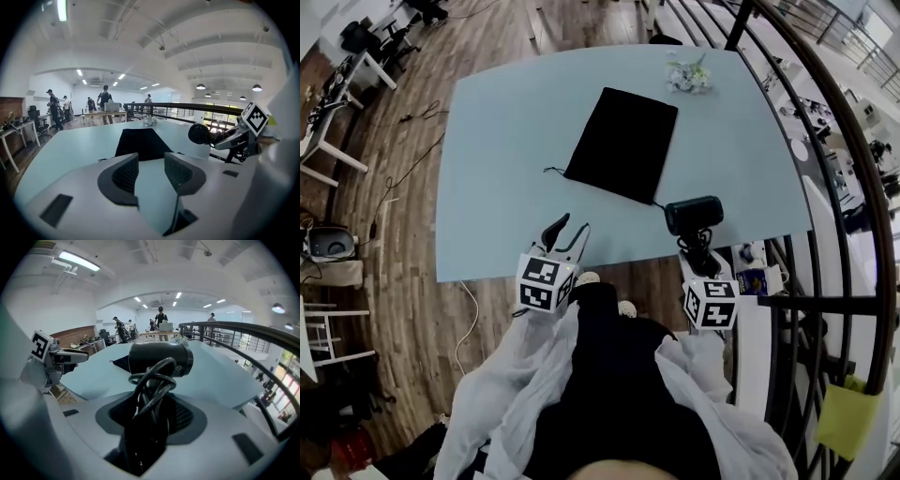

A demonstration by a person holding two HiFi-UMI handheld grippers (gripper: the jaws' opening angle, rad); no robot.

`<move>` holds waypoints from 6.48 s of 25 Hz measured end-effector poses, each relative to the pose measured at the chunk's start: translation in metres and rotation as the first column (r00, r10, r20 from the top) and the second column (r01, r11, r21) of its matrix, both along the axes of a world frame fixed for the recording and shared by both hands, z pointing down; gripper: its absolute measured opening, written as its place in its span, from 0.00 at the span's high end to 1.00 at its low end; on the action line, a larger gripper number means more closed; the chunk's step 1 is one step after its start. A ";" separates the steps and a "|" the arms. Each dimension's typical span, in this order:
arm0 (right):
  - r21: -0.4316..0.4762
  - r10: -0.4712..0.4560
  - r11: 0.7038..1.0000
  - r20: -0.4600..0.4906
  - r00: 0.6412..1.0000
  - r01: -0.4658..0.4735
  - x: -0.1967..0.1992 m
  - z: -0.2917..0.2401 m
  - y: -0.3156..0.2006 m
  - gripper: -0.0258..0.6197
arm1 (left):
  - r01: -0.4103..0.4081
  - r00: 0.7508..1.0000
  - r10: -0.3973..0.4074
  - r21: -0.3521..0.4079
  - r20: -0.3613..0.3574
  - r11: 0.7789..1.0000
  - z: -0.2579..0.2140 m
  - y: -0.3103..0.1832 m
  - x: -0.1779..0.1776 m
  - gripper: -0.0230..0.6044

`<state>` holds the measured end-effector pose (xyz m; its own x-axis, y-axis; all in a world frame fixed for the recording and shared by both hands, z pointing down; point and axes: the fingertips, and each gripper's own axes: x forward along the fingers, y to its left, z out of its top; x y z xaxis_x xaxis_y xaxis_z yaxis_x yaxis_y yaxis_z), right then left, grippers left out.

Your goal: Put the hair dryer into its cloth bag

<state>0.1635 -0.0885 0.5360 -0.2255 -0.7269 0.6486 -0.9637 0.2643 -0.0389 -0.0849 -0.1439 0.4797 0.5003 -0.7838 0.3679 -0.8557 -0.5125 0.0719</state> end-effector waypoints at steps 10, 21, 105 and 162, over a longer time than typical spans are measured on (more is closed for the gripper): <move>-0.062 -0.026 0.998 0.009 1.000 0.027 -0.065 0.009 -0.018 0.65 | -0.189 0.961 0.198 -0.061 0.191 0.980 0.022 -0.065 -0.035 0.67; -0.121 0.051 0.991 0.013 0.999 -0.049 -0.105 0.017 -0.014 0.65 | -0.487 0.764 0.515 -0.176 0.389 0.855 0.064 -0.113 -0.023 0.68; -0.252 0.163 0.967 0.509 0.845 -0.035 -0.191 0.018 -0.105 0.65 | -0.601 0.782 0.620 -0.183 0.068 0.778 0.033 0.040 -0.003 0.91; -0.085 -0.113 0.986 0.289 0.951 0.143 -0.166 0.010 -0.056 0.55 | -0.329 0.926 0.359 -0.214 0.118 0.920 0.063 0.013 -0.028 0.92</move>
<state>-0.0021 -0.1448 0.5464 -0.4968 -0.6124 0.6150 -0.8677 0.3645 -0.3380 -0.1126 -0.1313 0.5430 0.6534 -0.4827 0.5831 -0.6368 -0.7670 0.0787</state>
